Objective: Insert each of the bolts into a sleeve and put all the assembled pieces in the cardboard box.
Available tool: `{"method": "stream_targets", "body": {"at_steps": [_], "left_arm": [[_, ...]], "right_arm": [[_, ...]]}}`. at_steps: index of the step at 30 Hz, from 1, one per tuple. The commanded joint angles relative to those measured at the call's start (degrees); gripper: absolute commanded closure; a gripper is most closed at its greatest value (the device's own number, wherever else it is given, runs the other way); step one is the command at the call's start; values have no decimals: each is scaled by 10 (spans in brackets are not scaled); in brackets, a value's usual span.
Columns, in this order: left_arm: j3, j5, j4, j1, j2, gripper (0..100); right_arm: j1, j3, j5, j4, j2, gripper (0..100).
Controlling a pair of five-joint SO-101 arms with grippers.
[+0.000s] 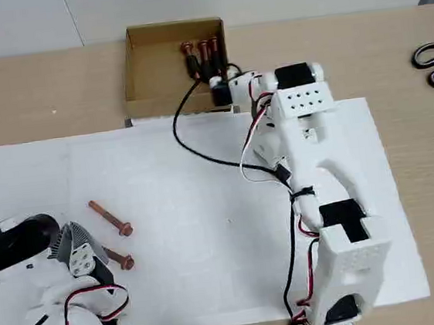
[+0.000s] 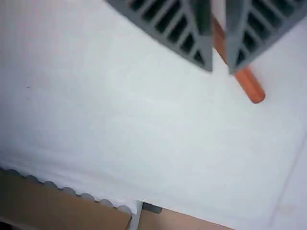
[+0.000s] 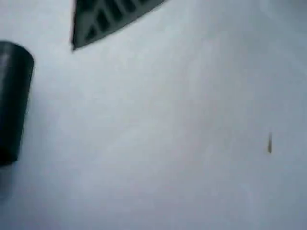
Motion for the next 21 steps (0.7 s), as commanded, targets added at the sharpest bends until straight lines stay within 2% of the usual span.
{"method": "stream_targets", "body": {"at_steps": [1,21], "left_arm": [[-32,-1,-4,3,-4,994],[-47,-1,-4,3,-4,994]], "right_arm": [[-2,-3,21,-10,-5,811],[-1,-4,35,-47,95,812]]}}
